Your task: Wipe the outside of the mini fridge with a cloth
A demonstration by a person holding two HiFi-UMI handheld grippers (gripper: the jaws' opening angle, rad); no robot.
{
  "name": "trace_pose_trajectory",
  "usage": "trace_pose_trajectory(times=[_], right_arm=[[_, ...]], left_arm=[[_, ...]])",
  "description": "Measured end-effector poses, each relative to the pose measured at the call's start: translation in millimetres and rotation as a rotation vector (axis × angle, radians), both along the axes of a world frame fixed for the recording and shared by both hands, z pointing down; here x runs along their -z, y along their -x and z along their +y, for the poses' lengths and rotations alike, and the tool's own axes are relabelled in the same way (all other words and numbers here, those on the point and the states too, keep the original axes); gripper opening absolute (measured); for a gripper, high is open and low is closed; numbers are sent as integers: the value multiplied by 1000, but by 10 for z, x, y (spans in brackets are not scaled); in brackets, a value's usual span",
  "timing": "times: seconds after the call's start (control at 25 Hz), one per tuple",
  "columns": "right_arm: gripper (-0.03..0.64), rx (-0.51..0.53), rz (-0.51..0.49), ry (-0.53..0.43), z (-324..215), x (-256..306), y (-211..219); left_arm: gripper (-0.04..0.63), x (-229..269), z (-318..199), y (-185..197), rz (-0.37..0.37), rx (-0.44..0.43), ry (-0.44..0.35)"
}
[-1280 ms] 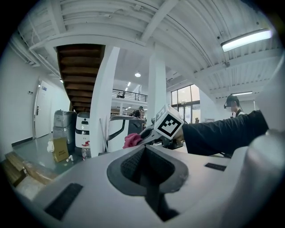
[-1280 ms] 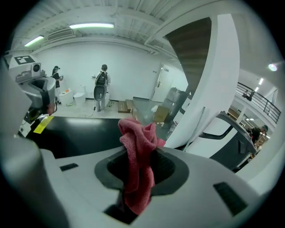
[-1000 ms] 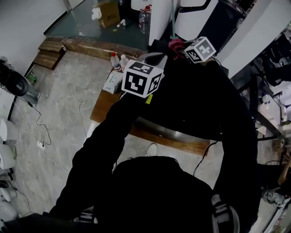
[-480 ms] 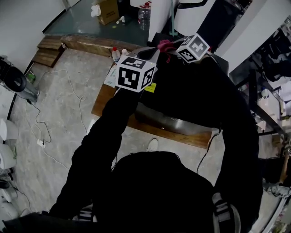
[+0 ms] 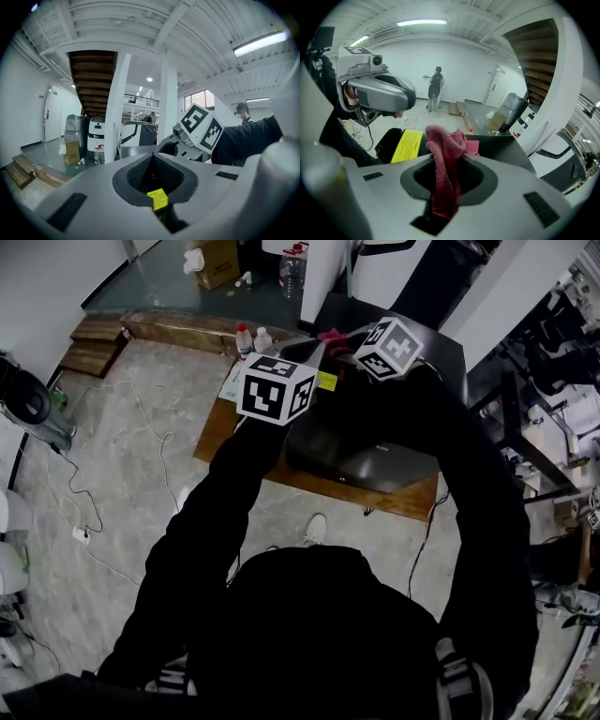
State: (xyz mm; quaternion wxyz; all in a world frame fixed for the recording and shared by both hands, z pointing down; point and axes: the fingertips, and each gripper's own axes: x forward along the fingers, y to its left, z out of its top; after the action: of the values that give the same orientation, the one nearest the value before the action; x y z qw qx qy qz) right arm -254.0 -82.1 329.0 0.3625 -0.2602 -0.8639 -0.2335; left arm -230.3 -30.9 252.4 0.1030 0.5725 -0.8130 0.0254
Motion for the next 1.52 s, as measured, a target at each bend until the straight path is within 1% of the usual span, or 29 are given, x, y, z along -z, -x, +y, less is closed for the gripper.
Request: trace_pose_trajectory(times=[0.36, 0.56, 0.64, 0.72, 0.8, 0.92, 1.0, 1.04, 1.16, 1.24, 1.36, 1.44, 1.52], right_arm=[[92, -32, 38, 21, 539, 14, -510], [94, -35, 112, 103, 674, 36, -803], [95, -23, 117, 125, 732, 91, -921], [98, -25, 49, 146, 791, 237, -1009], [100, -44, -89, 193, 881, 493, -1091], [101, -103, -329, 345, 1042, 901, -1302], [101, -146, -448, 440, 1140, 1035, -1500], [101, -165, -497, 471, 1191, 1057, -1600], [101, -221, -631, 504, 1307, 1034, -1849], [101, -248, -698, 514, 1356, 976, -1979], [101, -275, -762, 534, 1392, 848, -2164], [101, -293, -790, 553, 1401, 764, -2272], [101, -304, -797, 574, 1431, 685, -2350]], left_arm=[[6, 45, 520, -406, 4, -48, -15], [6, 70, 691, -576, 6, -45, -33], [6, 116, 758, -630, -1, -37, -41], [6, 188, 841, -683, -21, -27, -52], [6, 289, 966, -741, -56, -14, -78], [6, 438, 1162, -879, -109, 3, -149], [6, 491, 1271, -999, -145, 21, -184], [6, 500, 1321, -1063, -161, 32, -197], [6, 457, 1416, -1260, -188, 51, -216], [6, 382, 1430, -1384, -195, 55, -221], [6, 231, 1464, -1548, -181, 69, -256], [6, 112, 1501, -1634, -175, 80, -260], [6, 12, 1546, -1700, -174, 82, -245]])
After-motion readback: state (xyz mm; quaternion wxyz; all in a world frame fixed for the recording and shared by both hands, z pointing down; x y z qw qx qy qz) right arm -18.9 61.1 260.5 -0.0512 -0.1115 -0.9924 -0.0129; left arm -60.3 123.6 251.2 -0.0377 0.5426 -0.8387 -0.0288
